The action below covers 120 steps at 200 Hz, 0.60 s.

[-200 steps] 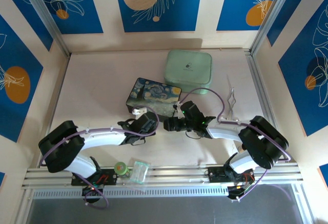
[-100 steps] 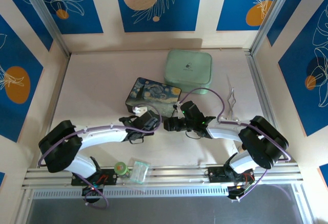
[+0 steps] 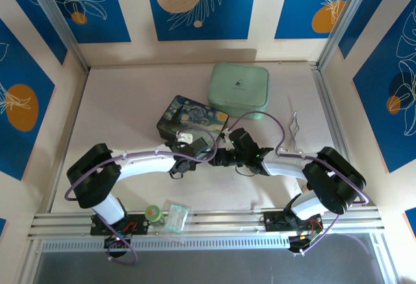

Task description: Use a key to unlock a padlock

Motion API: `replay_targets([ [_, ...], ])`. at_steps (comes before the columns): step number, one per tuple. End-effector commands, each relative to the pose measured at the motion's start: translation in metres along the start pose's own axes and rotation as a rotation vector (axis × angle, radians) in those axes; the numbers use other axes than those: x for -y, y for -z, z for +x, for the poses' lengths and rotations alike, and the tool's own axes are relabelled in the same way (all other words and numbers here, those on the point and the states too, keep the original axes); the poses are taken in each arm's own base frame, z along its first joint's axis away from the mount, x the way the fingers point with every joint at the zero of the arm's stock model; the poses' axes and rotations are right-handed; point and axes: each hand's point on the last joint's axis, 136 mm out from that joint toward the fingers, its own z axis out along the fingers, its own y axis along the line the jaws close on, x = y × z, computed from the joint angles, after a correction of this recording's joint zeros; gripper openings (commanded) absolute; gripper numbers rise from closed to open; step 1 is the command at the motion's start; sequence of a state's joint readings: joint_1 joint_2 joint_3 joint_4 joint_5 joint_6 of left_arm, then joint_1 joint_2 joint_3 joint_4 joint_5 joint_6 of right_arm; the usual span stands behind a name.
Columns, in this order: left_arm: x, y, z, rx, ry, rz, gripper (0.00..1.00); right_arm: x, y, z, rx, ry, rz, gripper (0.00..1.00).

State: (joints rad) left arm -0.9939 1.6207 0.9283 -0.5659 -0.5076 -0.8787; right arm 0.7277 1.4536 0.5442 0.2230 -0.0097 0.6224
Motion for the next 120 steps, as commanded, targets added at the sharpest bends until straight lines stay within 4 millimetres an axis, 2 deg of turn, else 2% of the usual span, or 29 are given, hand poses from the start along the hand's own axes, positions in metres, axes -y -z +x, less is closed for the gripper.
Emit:
replay_targets([
  [1,0.002,-0.008,0.013,-0.035,-0.044,-0.018,0.14,0.001,-0.001,0.003,-0.002,-0.003,0.009,0.58],
  [66,0.01,-0.006,0.015,-0.026,-0.035,-0.028,0.17,0.002,-0.004,0.004,-0.005,-0.006,0.001,0.58],
  [120,0.018,-0.001,0.017,-0.021,-0.029,-0.005,0.26,0.002,-0.007,0.006,-0.01,-0.008,-0.005,0.58],
])
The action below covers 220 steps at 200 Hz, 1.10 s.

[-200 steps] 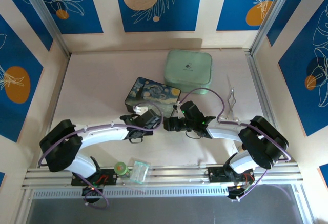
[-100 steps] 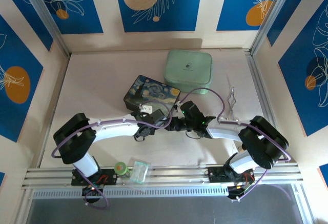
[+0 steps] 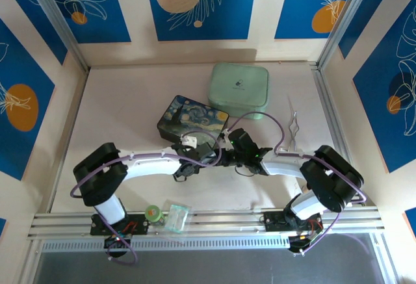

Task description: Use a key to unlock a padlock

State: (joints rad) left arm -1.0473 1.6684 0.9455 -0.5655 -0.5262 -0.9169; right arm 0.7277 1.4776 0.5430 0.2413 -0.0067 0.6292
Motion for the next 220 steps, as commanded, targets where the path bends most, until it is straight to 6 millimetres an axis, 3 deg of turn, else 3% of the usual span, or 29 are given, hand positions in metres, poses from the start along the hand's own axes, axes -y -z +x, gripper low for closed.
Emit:
replay_targets([
  [1,0.004,0.0,0.007,-0.027,-0.007,0.0,0.26,-0.001,-0.003,0.005,-0.006,0.001,-0.011,0.58],
  [46,0.005,0.001,0.006,-0.023,-0.001,0.004,0.28,-0.002,-0.001,0.005,-0.003,0.001,-0.016,0.58],
  [66,0.005,0.008,0.001,-0.006,0.006,0.025,0.34,-0.003,0.002,0.004,0.01,0.008,-0.017,0.58],
  [85,0.003,0.021,-0.009,0.032,0.01,0.059,0.51,-0.004,0.006,0.002,0.027,0.017,-0.021,0.61],
  [91,0.002,0.026,-0.014,0.046,0.014,0.071,0.61,-0.003,0.008,0.001,0.033,0.017,-0.019,0.66],
  [112,-0.006,0.047,-0.034,0.109,0.029,0.112,0.86,-0.001,0.013,-0.002,0.05,-0.008,0.01,1.0],
  [127,-0.015,0.06,-0.048,0.151,0.044,0.143,1.0,-0.001,0.016,-0.002,0.049,-0.004,0.016,0.99],
  [154,-0.038,0.068,-0.075,0.183,0.096,0.198,1.0,-0.009,0.023,-0.003,0.068,0.013,-0.016,0.99],
  [189,-0.071,0.065,-0.11,0.224,0.153,0.22,1.0,-0.044,0.033,-0.001,0.128,0.146,-0.048,0.92],
  [220,-0.092,0.057,-0.126,0.226,0.2,0.184,1.0,-0.063,0.023,0.003,0.095,0.179,0.011,0.92],
])
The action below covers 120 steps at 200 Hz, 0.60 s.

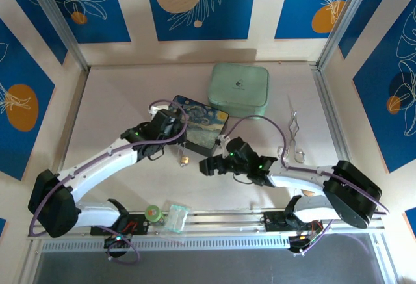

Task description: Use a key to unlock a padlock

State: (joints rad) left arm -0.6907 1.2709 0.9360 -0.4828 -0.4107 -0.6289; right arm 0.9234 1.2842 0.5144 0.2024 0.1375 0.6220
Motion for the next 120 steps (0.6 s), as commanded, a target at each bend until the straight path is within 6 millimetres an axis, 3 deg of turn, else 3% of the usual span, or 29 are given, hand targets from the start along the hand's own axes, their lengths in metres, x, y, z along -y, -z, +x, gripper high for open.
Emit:
replay_targets([
  [1,-0.002,-0.003,-0.013,0.0,-0.007,0.035,1.0,-0.005,-0.007,-0.01,0.007,0.025,0.069,0.92],
  [33,0.003,0.006,-0.02,0.04,0.06,0.173,1.0,-0.028,-0.03,-0.013,-0.061,0.038,0.058,0.93],
  [60,-0.016,0.001,-0.009,-0.004,0.076,0.126,1.0,-0.02,-0.053,-0.015,-0.113,0.017,0.151,1.0],
  [120,-0.031,0.004,0.028,0.019,0.238,0.191,1.0,-0.011,-0.082,-0.017,-0.169,0.01,0.258,0.93],
])
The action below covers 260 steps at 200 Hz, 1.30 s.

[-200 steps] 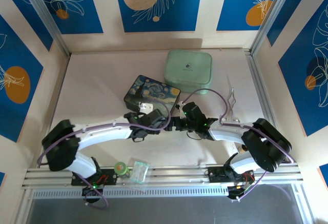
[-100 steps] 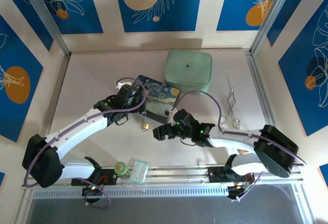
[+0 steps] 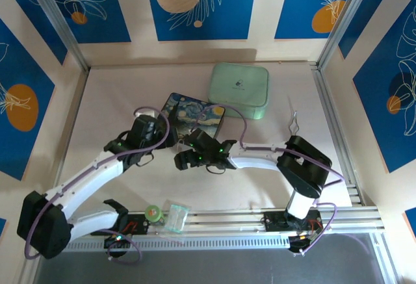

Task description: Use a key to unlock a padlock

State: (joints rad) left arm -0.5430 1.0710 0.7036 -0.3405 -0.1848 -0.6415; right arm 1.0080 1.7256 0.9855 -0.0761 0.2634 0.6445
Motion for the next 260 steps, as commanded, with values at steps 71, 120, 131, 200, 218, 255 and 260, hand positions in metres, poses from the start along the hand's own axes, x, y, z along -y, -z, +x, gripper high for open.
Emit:
replay_targets([
  [71,-0.017,0.018,0.007,0.065,0.056,0.009,1.0,0.001,-0.033,-0.018,0.045,0.007,0.211,0.78],
  [120,-0.02,0.017,0.016,0.048,0.054,0.021,1.0,0.015,-0.047,-0.015,0.015,0.005,0.31,0.68],
  [131,-0.021,0.017,0.017,0.05,0.059,0.02,1.0,0.017,-0.049,-0.014,0.009,0.001,0.316,0.66],
  [200,-0.022,0.02,0.015,0.066,0.064,0.021,1.0,0.021,-0.052,0.002,-0.038,0.011,0.323,0.42],
  [218,-0.021,0.021,0.012,0.07,0.053,0.02,1.0,0.022,-0.048,0.005,-0.04,0.012,0.32,0.38],
  [255,-0.004,0.027,0.002,0.076,-0.107,0.077,1.0,0.027,-0.029,0.015,-0.032,0.0,0.298,0.33],
  [260,-0.001,0.028,0.0,0.074,-0.133,0.082,1.0,0.029,-0.026,0.018,-0.029,-0.007,0.293,0.33],
])
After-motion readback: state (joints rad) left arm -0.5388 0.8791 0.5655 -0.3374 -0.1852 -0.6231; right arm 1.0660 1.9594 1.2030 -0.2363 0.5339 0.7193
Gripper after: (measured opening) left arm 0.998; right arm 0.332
